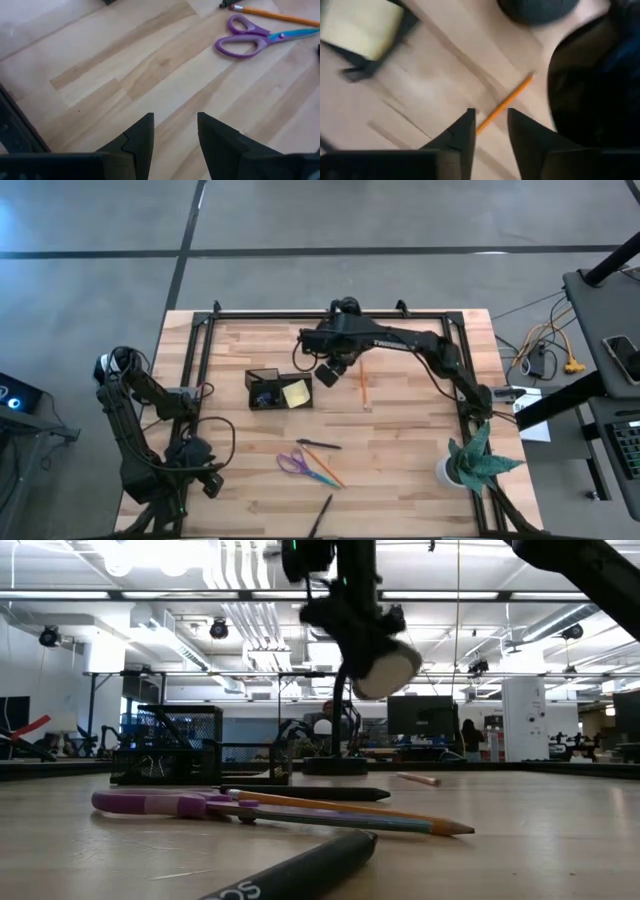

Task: Pick and place office supplies into organizer
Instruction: Put the top yellow pencil into the black desk organizer

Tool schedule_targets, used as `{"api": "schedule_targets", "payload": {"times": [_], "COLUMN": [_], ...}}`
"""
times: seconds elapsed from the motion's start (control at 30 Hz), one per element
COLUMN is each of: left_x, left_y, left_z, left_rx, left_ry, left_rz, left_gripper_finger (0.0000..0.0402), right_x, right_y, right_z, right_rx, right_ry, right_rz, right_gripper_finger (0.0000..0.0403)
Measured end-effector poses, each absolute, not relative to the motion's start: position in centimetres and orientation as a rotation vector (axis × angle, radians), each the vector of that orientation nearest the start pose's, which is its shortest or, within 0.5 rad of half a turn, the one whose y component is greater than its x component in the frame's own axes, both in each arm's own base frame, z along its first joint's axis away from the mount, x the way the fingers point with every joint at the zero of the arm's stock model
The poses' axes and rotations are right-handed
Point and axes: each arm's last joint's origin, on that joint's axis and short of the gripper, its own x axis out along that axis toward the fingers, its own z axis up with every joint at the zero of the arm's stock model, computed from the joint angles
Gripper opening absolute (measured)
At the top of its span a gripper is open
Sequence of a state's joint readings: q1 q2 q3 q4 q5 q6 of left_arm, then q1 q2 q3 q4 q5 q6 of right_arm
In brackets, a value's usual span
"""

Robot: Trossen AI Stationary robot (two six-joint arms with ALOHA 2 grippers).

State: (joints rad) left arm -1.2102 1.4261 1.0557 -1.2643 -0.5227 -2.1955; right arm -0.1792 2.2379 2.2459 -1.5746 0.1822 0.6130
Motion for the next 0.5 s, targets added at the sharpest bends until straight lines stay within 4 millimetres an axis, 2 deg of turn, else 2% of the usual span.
{"api": "schedule_targets", "payload": {"times": [0.13, 0.33, 0.43, 0.5], "left_x": [9.3, 9.3, 9.2, 9.2], "left_y": [-20.5, -20.5, -20.3, -20.2], "left_z": [23.2, 22.4, 22.0, 21.7], "left_rx": [-0.686, -0.702, -0.692, -0.69], "left_ry": [0.9, 0.898, 0.898, 0.899], "left_rz": [0.682, 0.677, 0.682, 0.684], "left_gripper_finger": [0.0132, 0.0132, 0.0132, 0.0132], "right_x": [40.6, 37.1, 35.6, 34.9], "right_y": [-9.5, -9.1, -9.2, -9.3], "right_z": [23.7, 19.5, 18.3, 18.2], "right_rx": [0.654, 0.684, 0.825, 0.903], "right_ry": [1.573, 1.734, 1.653, 1.547], "right_rz": [-0.857, -0.96, -0.949, -0.948], "right_gripper_finger": [0.0152, 0.0171, 0.0171, 0.0171]}}
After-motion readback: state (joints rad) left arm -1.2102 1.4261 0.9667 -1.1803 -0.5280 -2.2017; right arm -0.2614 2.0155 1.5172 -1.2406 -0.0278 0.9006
